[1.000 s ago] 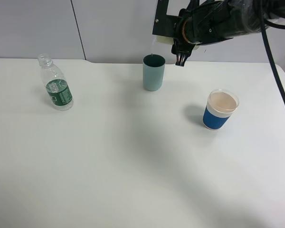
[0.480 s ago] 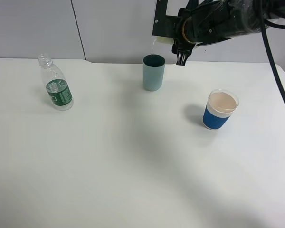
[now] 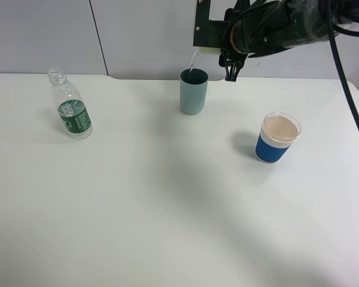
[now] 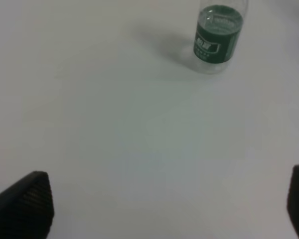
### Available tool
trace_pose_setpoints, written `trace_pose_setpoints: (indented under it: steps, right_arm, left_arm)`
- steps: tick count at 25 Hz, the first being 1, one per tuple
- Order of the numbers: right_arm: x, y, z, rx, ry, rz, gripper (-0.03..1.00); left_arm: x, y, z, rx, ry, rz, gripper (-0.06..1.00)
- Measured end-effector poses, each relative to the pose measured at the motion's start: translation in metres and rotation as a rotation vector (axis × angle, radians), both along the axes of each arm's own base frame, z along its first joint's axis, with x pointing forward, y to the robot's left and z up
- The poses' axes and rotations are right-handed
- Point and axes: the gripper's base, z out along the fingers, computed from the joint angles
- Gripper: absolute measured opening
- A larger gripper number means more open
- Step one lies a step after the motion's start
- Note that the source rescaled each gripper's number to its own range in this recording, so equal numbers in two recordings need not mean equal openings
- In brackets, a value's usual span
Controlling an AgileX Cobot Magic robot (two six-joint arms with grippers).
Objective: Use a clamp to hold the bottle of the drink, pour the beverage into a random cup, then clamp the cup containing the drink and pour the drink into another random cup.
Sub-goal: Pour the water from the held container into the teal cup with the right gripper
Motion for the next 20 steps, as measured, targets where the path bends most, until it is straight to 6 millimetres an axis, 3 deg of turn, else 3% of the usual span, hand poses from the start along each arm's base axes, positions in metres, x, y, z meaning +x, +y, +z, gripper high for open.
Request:
trace_pose_setpoints:
  steps: [20]
  right_arm:
    - [0.0009,0.0,0.0017,-0.065,-0.025,0.032,0.01]
  left_arm:
    - [0.0,0.0,0.0,0.0,0.0,0.0,0.87]
